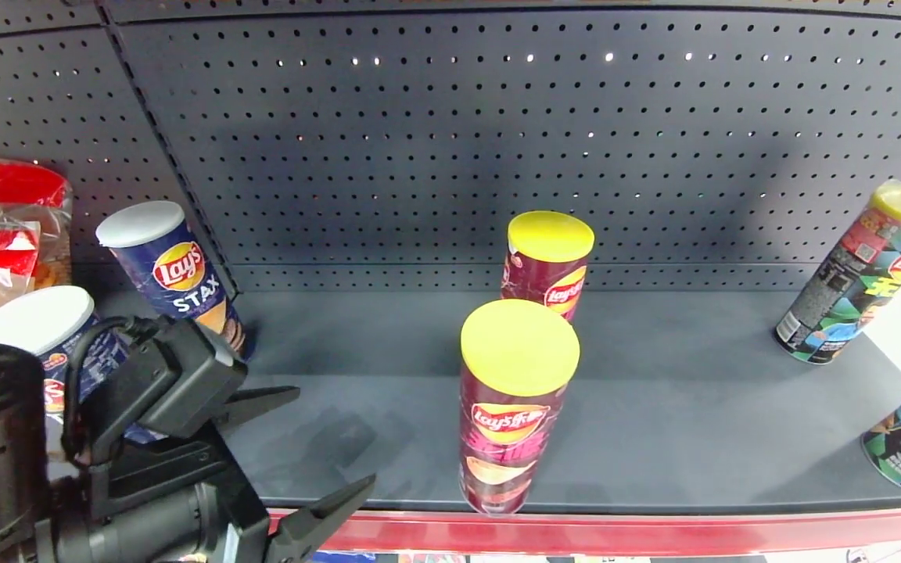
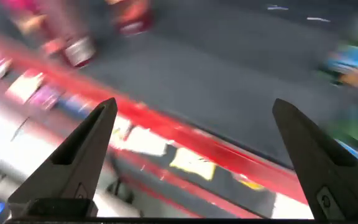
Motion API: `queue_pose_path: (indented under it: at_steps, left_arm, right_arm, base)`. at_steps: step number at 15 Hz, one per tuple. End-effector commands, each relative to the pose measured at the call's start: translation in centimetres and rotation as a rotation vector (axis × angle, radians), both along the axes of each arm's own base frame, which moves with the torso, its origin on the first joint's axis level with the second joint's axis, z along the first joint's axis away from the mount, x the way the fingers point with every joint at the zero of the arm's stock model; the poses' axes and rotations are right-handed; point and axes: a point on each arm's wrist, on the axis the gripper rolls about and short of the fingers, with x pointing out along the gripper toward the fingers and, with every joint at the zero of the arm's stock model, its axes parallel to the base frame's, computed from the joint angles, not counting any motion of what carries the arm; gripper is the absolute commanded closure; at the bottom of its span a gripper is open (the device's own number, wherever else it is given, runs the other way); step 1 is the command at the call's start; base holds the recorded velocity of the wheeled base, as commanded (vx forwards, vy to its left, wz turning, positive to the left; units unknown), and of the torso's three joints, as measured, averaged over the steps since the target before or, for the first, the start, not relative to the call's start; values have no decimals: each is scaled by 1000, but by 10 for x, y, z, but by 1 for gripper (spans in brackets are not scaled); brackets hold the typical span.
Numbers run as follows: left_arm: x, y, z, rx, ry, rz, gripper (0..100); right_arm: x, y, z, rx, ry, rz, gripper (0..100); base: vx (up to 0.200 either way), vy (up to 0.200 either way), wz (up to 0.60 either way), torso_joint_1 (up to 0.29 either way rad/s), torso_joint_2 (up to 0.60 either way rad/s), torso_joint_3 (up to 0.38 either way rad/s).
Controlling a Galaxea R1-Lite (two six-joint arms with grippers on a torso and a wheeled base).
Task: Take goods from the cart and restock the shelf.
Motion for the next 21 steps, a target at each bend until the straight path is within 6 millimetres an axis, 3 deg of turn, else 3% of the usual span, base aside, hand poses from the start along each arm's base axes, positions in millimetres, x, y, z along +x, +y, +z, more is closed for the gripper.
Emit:
queue_pose_path:
  at_steps: [1, 4, 6, 8, 9, 10, 11, 14, 17, 18, 21]
  left_arm:
    - [-28, 26, 14, -20, -44, 28, 0]
    - [-60, 56, 18, 23, -93, -7, 0]
    - [-100, 97, 12, 38, -137, 24, 0]
    - [-138, 135, -8, 51, -183, 270, 0]
    - [-138, 135, -8, 51, -183, 270, 0]
    - [-174, 144, -31, 35, -196, 555, 0]
    - [-187, 138, -46, 30, -156, 731, 0]
    - [-186, 138, -49, -76, -93, 876, 0]
    - [-156, 132, -76, -213, -168, 884, 0]
    - [-140, 127, -92, -323, -300, 808, 0]
    - [-140, 126, -94, -289, -282, 766, 0]
  right_arm:
    - [-20, -4, -9, 17, -56, -79, 0]
    - [-36, -7, -24, 7, -20, -93, 0]
    - [-40, -9, -33, -2, -20, -147, 0]
    - [-42, -11, -38, -11, -29, -263, 0]
    - [-42, -11, -38, -11, -29, -263, 0]
    - [-42, -10, -45, -18, -23, -423, 0]
    - [-46, -9, -51, -10, -28, -459, 0]
    - [-57, -6, -70, -20, 14, -545, 0]
    - [-53, -7, -80, 48, -19, -523, 0]
    - [-47, -6, -82, 65, -71, -484, 0]
    - [-32, -2, -90, 107, -197, -280, 0]
  base:
    - [0, 0, 0, 0, 0, 0]
    - [0, 0, 0, 0, 0, 0]
    - [0, 0, 0, 0, 0, 0]
    - [0, 0, 0, 0, 0, 0]
    - [0, 0, 0, 0, 0, 0]
    - [0, 0, 0, 0, 0, 0]
    - [0, 0, 0, 0, 0, 0]
    - [0, 0, 0, 0, 0, 0]
    - [0, 0, 0, 0, 0, 0]
    - [0, 0, 0, 0, 0, 0]
    - [0, 0, 0, 0, 0, 0]
